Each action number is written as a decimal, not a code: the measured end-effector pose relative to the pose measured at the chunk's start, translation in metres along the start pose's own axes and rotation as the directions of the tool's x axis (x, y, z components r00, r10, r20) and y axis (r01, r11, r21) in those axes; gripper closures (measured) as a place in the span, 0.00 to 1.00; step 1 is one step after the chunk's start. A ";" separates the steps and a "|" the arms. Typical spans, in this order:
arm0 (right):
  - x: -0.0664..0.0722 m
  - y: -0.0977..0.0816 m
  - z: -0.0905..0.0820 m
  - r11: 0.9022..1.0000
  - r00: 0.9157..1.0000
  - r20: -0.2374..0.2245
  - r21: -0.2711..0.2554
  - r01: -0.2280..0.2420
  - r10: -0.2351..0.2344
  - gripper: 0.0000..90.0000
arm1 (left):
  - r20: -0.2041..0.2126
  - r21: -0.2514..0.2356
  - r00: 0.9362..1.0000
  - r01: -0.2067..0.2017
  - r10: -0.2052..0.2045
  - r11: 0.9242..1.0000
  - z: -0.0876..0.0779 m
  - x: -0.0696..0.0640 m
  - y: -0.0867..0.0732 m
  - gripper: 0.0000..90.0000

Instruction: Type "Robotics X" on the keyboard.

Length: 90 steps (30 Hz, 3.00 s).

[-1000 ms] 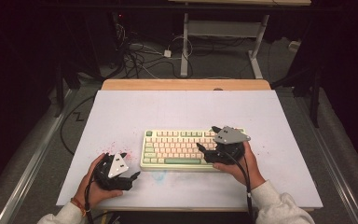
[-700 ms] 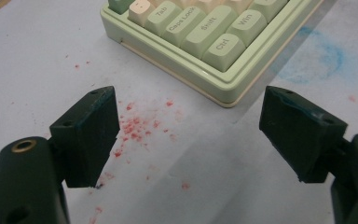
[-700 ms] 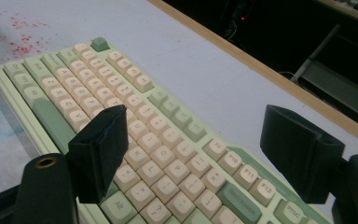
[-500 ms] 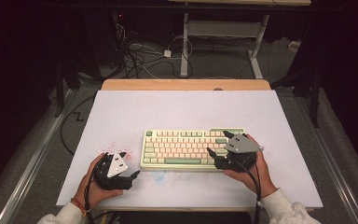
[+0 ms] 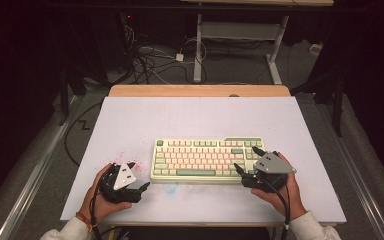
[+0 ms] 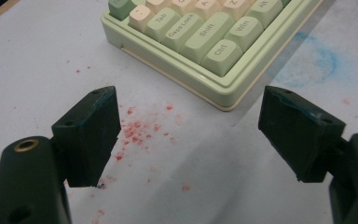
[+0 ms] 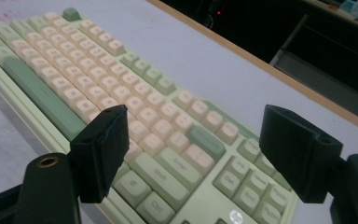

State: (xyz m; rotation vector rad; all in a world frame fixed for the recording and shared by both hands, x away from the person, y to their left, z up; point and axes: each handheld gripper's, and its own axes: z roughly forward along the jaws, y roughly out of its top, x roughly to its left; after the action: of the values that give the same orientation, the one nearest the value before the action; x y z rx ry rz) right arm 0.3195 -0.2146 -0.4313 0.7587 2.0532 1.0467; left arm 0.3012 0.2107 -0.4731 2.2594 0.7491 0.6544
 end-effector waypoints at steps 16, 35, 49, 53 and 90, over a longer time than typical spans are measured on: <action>-0.008 -0.032 -0.019 0.999 0.999 0.039 0.039 -0.027 0.025 0.27 | 0.003 -0.020 1.000 0.022 -0.022 1.000 -0.004 0.002 0.002 0.35; -0.007 -0.048 -0.028 0.997 1.000 0.013 0.071 -0.021 0.020 0.27 | 0.113 0.035 0.993 0.012 -0.016 0.999 -0.006 0.016 0.018 0.97; -0.004 -0.047 -0.025 0.997 1.000 0.002 0.080 -0.012 0.012 0.27 | 0.153 0.060 0.988 -0.023 0.013 0.998 0.004 0.020 0.048 0.98; -0.004 -0.047 -0.025 0.997 1.000 0.001 0.079 -0.014 0.014 0.27 | 0.162 0.047 0.987 -0.023 0.015 0.999 0.008 0.020 0.061 0.98; -0.005 -0.048 -0.023 0.996 1.000 0.003 0.088 -0.011 0.011 0.26 | 0.272 0.087 0.949 -0.190 0.160 0.978 0.070 -0.017 0.129 0.98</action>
State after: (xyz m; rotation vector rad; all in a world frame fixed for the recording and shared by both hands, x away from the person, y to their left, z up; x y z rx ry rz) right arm 0.2952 -0.2527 -0.4602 0.8164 2.1062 0.9662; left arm 0.3756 0.0901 -0.4311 2.4740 0.4680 0.3868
